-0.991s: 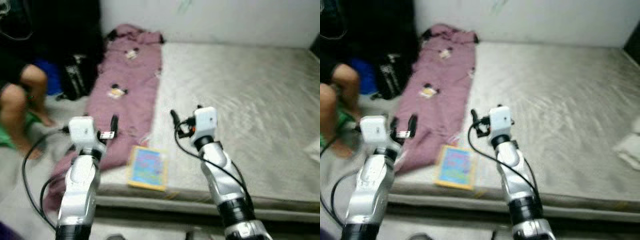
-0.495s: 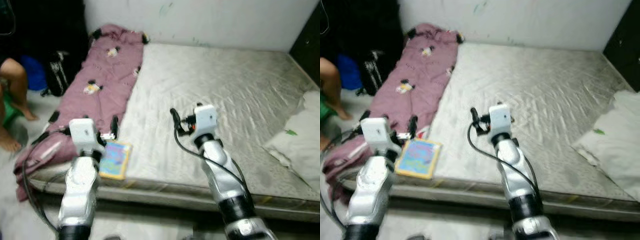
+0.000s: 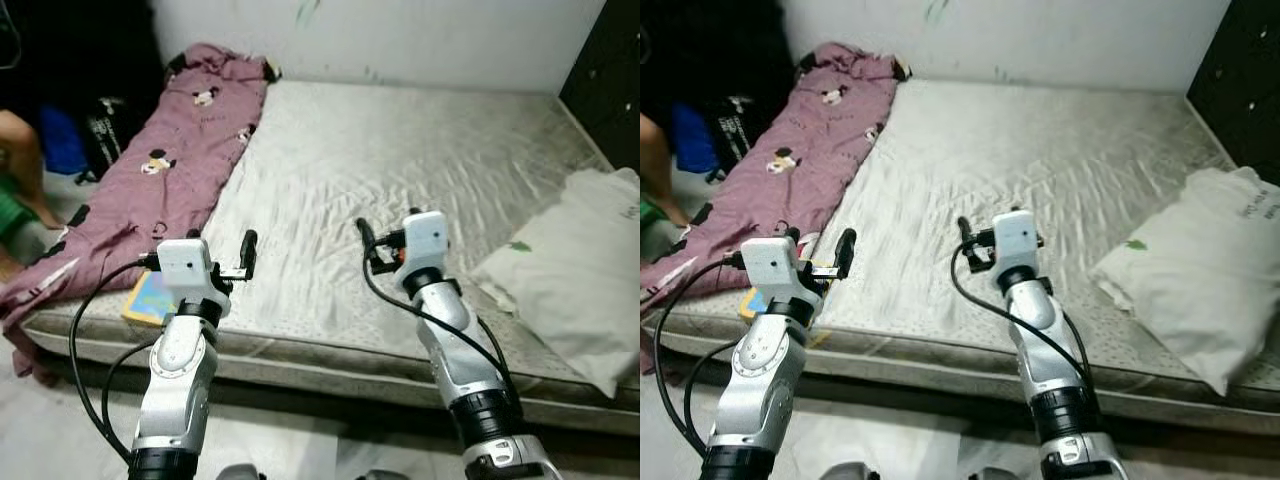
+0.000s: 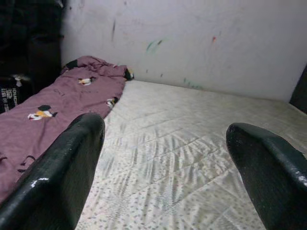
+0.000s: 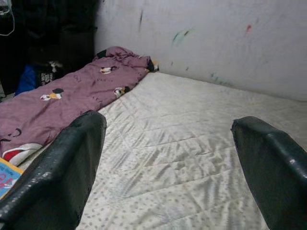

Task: Clean up the room

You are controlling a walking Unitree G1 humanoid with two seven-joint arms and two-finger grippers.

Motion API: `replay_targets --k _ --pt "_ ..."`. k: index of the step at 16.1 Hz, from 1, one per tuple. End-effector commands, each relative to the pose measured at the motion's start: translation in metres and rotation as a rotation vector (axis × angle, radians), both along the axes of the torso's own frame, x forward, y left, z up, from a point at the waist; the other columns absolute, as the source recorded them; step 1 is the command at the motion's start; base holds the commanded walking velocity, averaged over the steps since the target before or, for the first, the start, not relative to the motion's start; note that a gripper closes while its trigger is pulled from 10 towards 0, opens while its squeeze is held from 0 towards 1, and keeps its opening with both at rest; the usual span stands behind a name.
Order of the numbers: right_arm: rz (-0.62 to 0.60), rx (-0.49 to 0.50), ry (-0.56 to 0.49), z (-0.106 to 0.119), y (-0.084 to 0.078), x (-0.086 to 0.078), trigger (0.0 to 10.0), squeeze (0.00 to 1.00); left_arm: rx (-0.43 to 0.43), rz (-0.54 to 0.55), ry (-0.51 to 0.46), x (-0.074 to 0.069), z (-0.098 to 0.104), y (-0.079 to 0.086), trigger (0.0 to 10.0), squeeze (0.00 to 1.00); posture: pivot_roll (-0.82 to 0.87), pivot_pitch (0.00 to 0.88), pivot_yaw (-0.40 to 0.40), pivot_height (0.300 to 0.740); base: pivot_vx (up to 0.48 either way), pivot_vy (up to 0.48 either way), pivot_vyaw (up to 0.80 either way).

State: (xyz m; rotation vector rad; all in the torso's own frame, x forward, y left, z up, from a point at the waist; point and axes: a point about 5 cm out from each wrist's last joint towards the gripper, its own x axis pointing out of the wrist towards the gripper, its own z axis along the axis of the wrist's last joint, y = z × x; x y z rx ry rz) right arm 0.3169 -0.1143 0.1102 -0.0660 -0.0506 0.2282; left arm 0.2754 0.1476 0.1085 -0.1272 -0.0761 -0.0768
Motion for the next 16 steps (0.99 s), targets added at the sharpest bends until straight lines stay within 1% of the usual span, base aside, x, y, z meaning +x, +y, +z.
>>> replay_targets --k 1,3,11,16 --pt "0.006 0.013 -0.012 0.0044 0.004 0.0017 10.0 0.0 0.004 0.003 -0.019 0.0016 0.004 0.0025 10.0 0.0 0.04 0.0 0.0 0.74 0.274 0.0 -0.43" --pt "0.006 0.013 -0.013 0.0045 0.004 0.0017 10.0 0.0 -0.001 -0.003 -0.026 0.0012 0.0046 0.0024 10.0 0.0 0.04 0.0 0.0 0.74 0.336 0.0 -0.51" --pt "0.006 0.008 -0.016 0.0053 0.0031 0.0034 10.0 0.0 -0.007 0.002 -0.023 0.0026 0.0043 0.0021 10.0 0.0 0.04 0.0 -0.004 0.74 0.369 0.0 0.0" --pt "0.005 0.01 -0.013 0.0052 0.0032 0.0041 10.0 0.0 0.005 0.032 -0.003 0.0041 0.002 0.005 10.0 0.0 0.04 0.0 -0.005 0.74 0.0 0.0 0.0"
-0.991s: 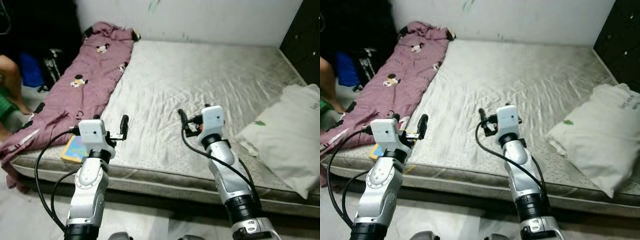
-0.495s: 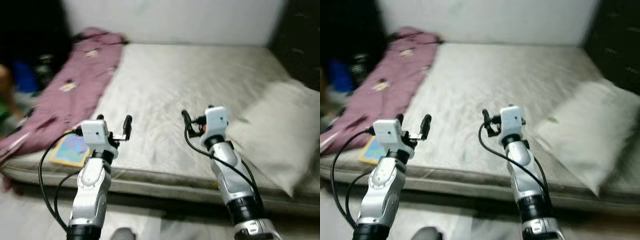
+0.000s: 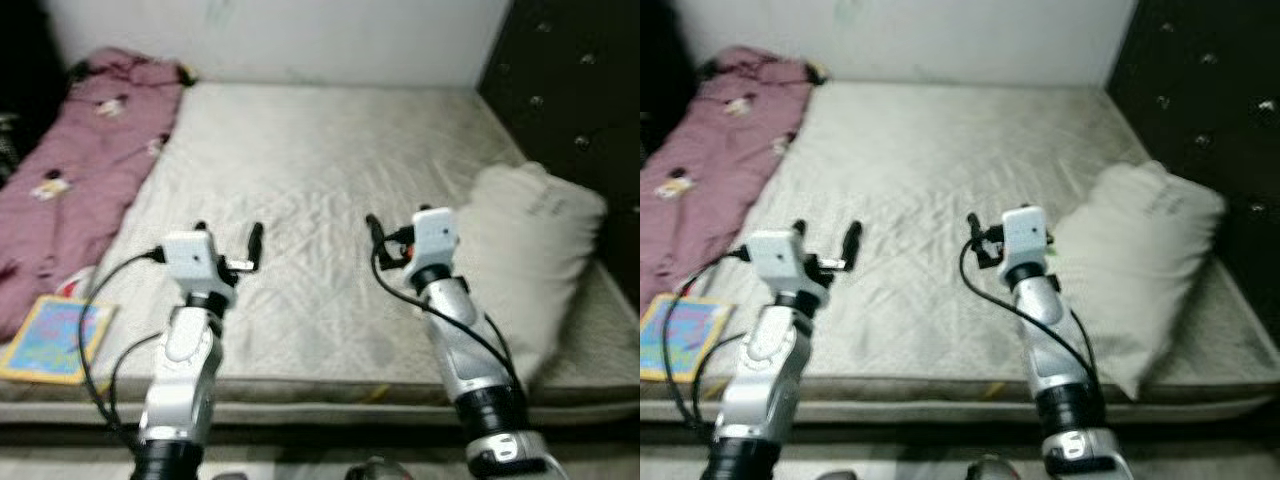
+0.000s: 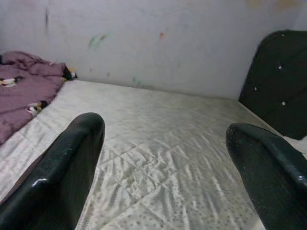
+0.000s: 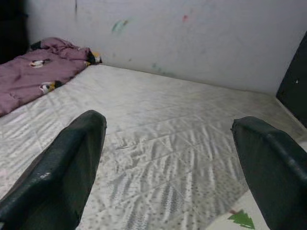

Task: Clean up the room

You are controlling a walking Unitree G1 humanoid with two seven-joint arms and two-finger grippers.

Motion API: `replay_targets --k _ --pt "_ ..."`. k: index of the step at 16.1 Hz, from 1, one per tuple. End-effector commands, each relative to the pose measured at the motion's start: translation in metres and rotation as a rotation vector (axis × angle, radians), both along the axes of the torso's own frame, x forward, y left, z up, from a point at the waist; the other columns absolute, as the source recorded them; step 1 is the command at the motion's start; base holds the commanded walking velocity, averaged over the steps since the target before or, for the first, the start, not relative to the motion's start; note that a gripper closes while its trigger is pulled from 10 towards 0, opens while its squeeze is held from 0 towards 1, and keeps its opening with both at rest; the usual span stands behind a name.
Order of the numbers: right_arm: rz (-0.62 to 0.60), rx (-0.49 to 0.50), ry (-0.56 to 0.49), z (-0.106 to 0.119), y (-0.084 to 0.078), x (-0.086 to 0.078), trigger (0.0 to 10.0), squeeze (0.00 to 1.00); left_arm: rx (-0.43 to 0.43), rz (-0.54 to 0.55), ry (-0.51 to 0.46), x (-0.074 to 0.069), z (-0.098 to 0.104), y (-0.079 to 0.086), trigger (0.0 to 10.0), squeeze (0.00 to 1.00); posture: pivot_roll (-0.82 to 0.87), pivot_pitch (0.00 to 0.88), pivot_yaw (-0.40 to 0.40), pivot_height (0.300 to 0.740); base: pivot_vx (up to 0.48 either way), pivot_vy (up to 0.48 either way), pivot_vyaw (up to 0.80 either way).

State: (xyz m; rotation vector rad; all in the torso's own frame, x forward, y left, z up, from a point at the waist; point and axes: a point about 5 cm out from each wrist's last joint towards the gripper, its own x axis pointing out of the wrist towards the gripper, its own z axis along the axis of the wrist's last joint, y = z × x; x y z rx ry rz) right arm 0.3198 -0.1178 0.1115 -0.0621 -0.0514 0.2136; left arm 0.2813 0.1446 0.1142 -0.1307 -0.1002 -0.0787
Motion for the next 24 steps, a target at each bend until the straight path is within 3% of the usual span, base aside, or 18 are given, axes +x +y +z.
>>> replay_targets --k 1,5,18,24 --pt "0.019 0.006 -0.01 0.0037 0.0071 0.0016 10.0 0.0 0.019 0.029 0.02 -0.0016 -0.0035 0.0078 10.0 0.0 0.04 0.0 -0.005 0.74 0.0 0.0 0.0" --pt "0.017 0.006 -0.009 0.0035 0.0073 0.0018 10.0 0.0 0.021 0.023 0.02 -0.0009 -0.0034 0.0071 10.0 0.0 0.04 0.0 -0.004 0.74 0.0 -0.203 -0.53" --pt "0.026 -0.005 -0.011 0.0033 0.0073 0.0029 10.0 0.0 0.019 0.021 0.017 0.0001 -0.0035 0.0054 10.0 0.0 0.04 0.0 -0.007 0.74 0.0 -0.48 0.0" --pt "0.031 -0.007 -0.009 0.0026 0.008 0.0033 10.0 0.0 -0.002 -0.004 -0.007 0.0 -0.0014 0.0034 10.0 0.0 0.04 0.0 -0.009 0.74 0.0 0.0 0.0"
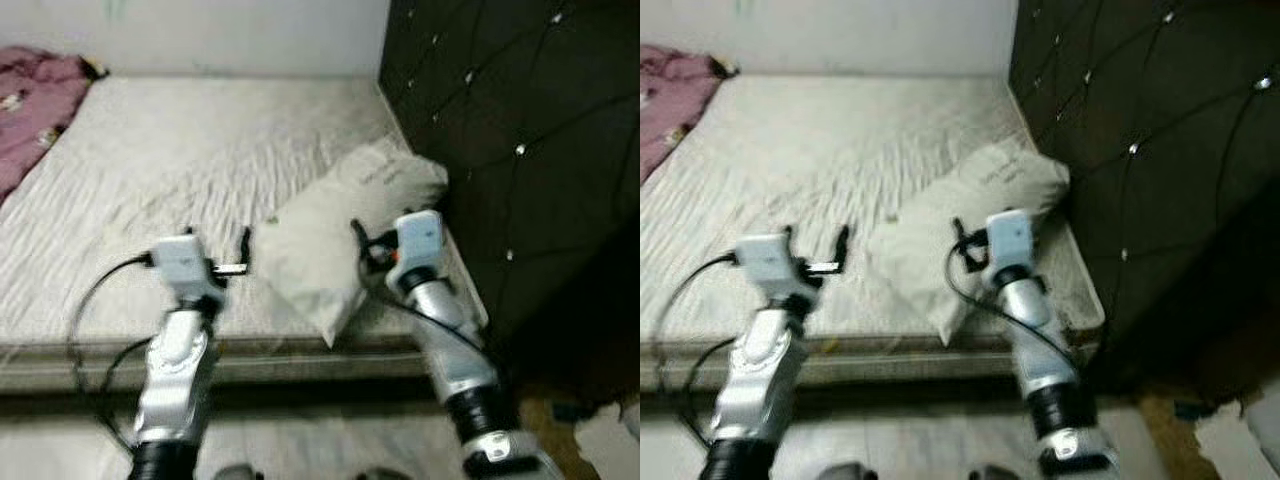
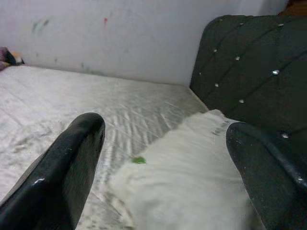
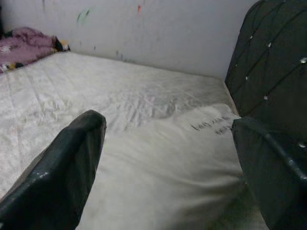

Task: Clean up the room

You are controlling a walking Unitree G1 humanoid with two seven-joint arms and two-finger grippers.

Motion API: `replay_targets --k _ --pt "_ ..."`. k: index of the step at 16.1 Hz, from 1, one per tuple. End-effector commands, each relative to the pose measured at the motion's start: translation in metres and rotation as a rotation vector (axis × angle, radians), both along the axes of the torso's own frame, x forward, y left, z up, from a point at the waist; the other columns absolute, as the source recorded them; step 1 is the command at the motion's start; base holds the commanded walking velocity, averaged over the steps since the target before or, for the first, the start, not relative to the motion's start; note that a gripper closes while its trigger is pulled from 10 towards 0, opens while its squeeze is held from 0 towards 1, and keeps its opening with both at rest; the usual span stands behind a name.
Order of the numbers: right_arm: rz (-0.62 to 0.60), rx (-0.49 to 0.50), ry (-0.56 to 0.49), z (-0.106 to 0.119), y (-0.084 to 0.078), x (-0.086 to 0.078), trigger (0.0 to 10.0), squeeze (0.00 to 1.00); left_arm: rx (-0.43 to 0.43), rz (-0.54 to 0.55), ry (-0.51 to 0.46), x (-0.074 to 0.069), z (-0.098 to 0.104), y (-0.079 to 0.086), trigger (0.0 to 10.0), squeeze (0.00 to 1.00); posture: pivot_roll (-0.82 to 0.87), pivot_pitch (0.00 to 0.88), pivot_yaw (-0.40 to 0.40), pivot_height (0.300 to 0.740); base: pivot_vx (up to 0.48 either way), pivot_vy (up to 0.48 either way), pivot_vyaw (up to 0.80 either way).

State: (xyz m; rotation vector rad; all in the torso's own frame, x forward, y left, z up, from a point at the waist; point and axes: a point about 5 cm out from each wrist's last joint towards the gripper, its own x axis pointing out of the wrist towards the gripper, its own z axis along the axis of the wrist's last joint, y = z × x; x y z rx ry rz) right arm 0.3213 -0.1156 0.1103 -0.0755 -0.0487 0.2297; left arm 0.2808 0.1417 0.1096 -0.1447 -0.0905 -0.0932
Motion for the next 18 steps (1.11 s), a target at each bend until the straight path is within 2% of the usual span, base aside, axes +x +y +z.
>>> replay_targets --k 1,18 --pt "0.016 0.006 -0.011 0.0038 0.0058 0.0018 10.0 0.0 0.009 0.01 -0.017 0.0005 0.0033 0.0061 10.0 0.0 0.04 0.0 -0.009 0.74 0.0 0.0 0.0" --pt "0.013 0.008 -0.013 0.0059 0.0059 0.006 10.0 0.0 -0.003 -0.004 -0.032 0.0034 0.0057 0.0053 10.0 0.0 0.04 0.0 -0.011 0.74 0.314 0.0 0.0"
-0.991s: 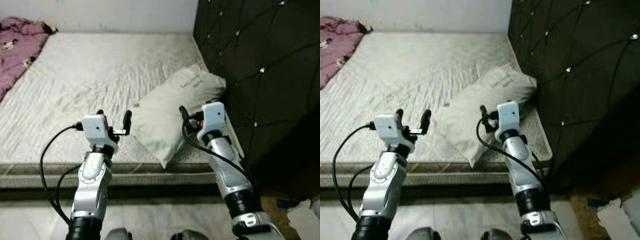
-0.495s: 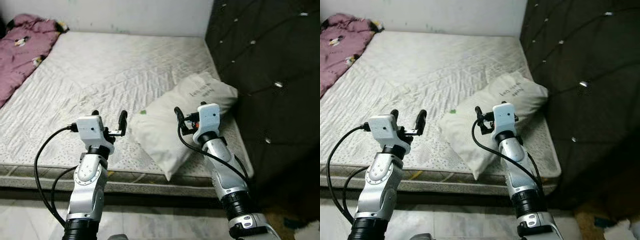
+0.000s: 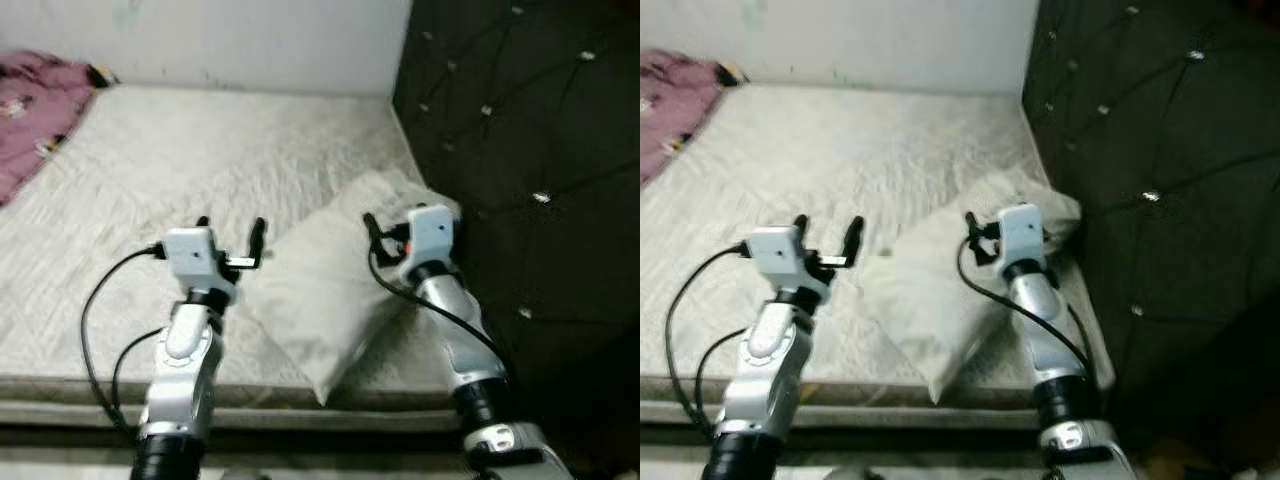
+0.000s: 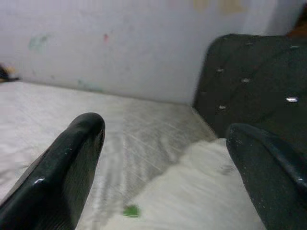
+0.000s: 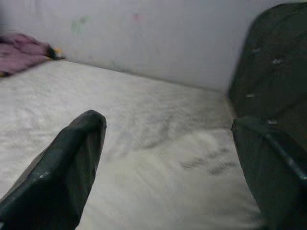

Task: Clean up the room

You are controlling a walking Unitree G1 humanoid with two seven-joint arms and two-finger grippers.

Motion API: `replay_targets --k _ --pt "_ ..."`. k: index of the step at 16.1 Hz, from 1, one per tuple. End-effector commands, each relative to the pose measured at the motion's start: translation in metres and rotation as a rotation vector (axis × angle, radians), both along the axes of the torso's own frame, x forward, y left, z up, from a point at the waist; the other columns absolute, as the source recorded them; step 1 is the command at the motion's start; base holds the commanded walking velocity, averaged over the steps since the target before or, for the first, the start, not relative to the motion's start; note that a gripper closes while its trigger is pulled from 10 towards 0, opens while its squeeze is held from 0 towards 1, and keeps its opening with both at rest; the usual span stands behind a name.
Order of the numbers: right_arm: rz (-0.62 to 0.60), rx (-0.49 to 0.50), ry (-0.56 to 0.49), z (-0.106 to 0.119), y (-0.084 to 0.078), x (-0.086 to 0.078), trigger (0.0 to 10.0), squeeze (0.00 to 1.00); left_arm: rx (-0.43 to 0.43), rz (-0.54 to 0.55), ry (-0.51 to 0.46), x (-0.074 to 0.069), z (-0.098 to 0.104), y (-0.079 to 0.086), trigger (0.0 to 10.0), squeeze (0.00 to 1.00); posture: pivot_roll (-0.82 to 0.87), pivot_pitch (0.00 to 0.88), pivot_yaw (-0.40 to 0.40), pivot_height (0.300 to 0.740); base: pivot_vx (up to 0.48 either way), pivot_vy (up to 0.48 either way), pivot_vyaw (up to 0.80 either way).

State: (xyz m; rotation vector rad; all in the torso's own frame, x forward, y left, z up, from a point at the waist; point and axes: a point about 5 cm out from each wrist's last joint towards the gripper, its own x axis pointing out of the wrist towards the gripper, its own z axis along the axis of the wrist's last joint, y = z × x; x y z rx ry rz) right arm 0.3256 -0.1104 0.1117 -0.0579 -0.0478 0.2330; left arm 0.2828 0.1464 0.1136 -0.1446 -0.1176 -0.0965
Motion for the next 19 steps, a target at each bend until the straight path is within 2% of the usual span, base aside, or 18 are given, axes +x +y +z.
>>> replay_targets --k 1,4,7,8,9,11,14,16,17,19 --pt "0.003 -0.004 -0.02 0.005 0.0 0.003 10.0 0.0 -0.003 0.005 -0.005 0.001 0.002 0.001 10.0 0.0 0.04 0.0 -0.011 0.74 0.0 0.0 0.0" --pt "-0.016 -0.003 -0.038 0.008 0.0 0.007 10.0 0.0 0.019 0.051 0.006 0.0 0.0 0.006 10.0 0.0 0.05 0.0 -0.007 0.74 0.0 0.0 0.0" --pt "-0.032 -0.009 -0.03 0.002 -0.003 0.006 10.0 0.0 -0.002 0.097 0.043 -0.003 -0.007 0.01 10.0 0.0 0.07 0.0 -0.007 0.74 0.0 0.0 0.0" --pt "-0.039 0.016 -0.008 0.0 -0.004 0.007 10.0 0.0 0.009 0.12 0.054 -0.004 -0.008 0.013 10.0 0.0 0.08 0.0 -0.015 0.74 0.0 0.0 0.0" --pt "-0.004 0.036 0.031 -0.003 0.004 0.008 10.0 0.0 0.031 0.147 0.057 -0.006 -0.008 0.016 10.0 0.0 0.09 0.0 -0.021 0.74 0.0 0.0 0.0" --pt "0.037 0.035 0.034 -0.006 0.016 0.007 10.0 0.0 0.089 0.226 0.081 -0.011 -0.011 0.027 10.0 0.0 0.08 0.026 -0.011 0.74 0.0 0.0 0.0" --pt "0.047 0.049 0.048 -0.009 0.026 0.004 10.0 0.0 0.093 0.219 0.052 -0.018 -0.007 0.039 10.0 0.0 0.1 0.06 0.006 0.74 0.0 0.0 0.0" --pt "0.089 0.053 0.06 -0.013 0.031 -0.002 10.0 0.0 0.101 0.211 0.085 -0.022 -0.015 0.036 10.0 0.0 0.09 0.058 0.007 0.74 0.0 0.0 0.0" --pt "0.089 0.053 0.06 -0.014 0.03 -0.002 10.0 0.0 0.1 0.206 0.086 -0.023 -0.016 0.034 10.0 0.0 0.09 0.058 0.007 0.74 0.0 0.0 0.0" --pt "0.0 -0.015 -0.019 -0.007 0.011 -0.005 10.0 0.0 0.096 0.232 0.096 -0.029 -0.02 0.041 10.0 0.0 0.08 0.057 0.007 0.74 0.0 0.0 0.0"
